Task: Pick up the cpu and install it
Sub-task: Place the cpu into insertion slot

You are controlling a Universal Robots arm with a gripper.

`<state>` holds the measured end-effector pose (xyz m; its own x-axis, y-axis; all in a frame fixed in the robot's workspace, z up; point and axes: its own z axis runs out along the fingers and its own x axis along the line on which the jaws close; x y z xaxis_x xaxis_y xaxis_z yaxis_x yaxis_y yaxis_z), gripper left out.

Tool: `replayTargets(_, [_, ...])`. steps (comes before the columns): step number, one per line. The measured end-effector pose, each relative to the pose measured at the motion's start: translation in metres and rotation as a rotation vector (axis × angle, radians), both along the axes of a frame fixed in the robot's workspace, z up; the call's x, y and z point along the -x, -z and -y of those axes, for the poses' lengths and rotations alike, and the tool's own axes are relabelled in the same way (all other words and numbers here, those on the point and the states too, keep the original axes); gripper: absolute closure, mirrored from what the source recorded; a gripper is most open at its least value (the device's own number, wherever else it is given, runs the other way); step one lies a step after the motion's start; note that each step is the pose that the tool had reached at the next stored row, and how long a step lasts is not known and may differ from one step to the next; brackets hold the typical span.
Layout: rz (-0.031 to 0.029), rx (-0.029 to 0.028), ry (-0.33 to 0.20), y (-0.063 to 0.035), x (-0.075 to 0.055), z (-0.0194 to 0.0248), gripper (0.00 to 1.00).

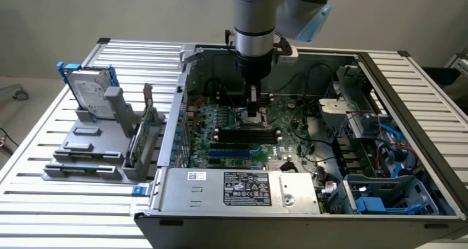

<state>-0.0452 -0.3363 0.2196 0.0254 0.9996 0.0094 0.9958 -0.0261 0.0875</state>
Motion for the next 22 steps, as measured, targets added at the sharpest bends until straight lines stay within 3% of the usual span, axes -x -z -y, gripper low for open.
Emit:
replayTargets(4, [0.0,0.0001,0.0,-0.0051,0.0,-0.0005,0.76])
replayTargets(5, [0.0001,0.0,0.0,-0.0053,0.0,-0.0006,0.76])
replayTargets(7, [0.0001,-0.0004,0.004,-0.0054,0.0,-0.0007,0.87])
replayTargets(22, [0.0001,-0.0003,0.006,-0.0055,0.0,-0.0006,0.89])
